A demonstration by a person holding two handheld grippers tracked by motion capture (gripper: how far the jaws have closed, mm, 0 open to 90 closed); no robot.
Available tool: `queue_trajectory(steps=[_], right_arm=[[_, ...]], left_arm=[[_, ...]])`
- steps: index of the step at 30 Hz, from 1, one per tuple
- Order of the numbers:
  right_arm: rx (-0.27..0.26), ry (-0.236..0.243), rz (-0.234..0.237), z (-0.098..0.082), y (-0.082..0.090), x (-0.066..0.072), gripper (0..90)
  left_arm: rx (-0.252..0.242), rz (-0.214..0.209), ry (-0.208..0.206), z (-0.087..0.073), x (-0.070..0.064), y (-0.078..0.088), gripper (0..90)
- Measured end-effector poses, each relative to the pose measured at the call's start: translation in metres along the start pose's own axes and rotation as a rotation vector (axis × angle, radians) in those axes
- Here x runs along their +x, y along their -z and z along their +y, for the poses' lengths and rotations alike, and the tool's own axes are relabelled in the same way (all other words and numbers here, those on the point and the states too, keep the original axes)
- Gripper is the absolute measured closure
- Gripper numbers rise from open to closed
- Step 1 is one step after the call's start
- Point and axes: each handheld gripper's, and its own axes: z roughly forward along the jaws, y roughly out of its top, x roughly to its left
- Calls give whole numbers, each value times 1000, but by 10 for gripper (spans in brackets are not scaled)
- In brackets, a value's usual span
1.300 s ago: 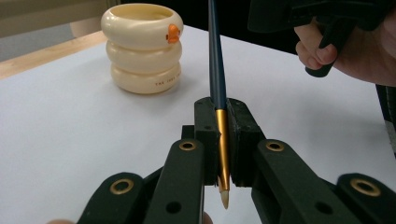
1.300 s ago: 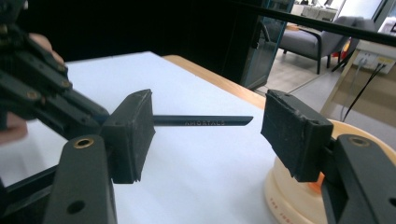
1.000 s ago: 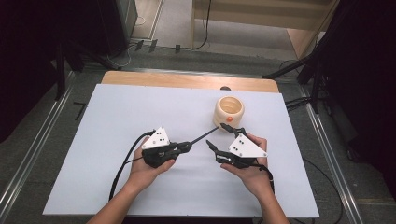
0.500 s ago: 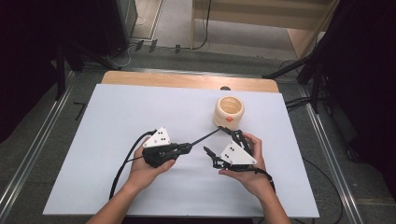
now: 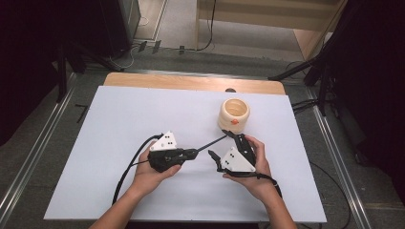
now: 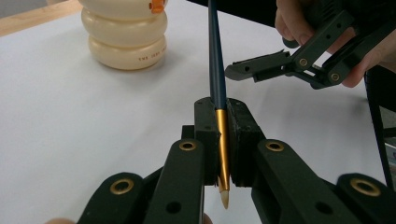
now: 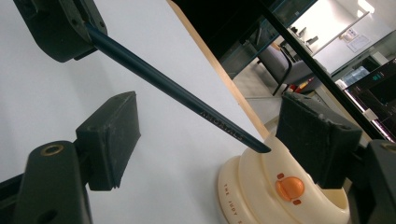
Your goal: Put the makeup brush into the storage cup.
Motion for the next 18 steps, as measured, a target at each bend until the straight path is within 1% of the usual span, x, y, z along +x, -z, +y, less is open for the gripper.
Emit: queue_trajectory(steps=[6,8,12,15,18], right_arm=[[18,47,2,0,-2,4,233],[20,47,1,1,-3,5,247],[11,73,-6,2,-4,6,300],[13,72,-6,2,-4,7,325],[10,85,-9,1,-4,7,371]], left_arm=[[10,-8,1,0,-1,-2,846],[14,-9,3,0,-1,-2,846],[23,-17,0,0,-2,-4,845],[23,-17,1,0,-2,-4,845],[25,-18,1,0,-2,-4,846]])
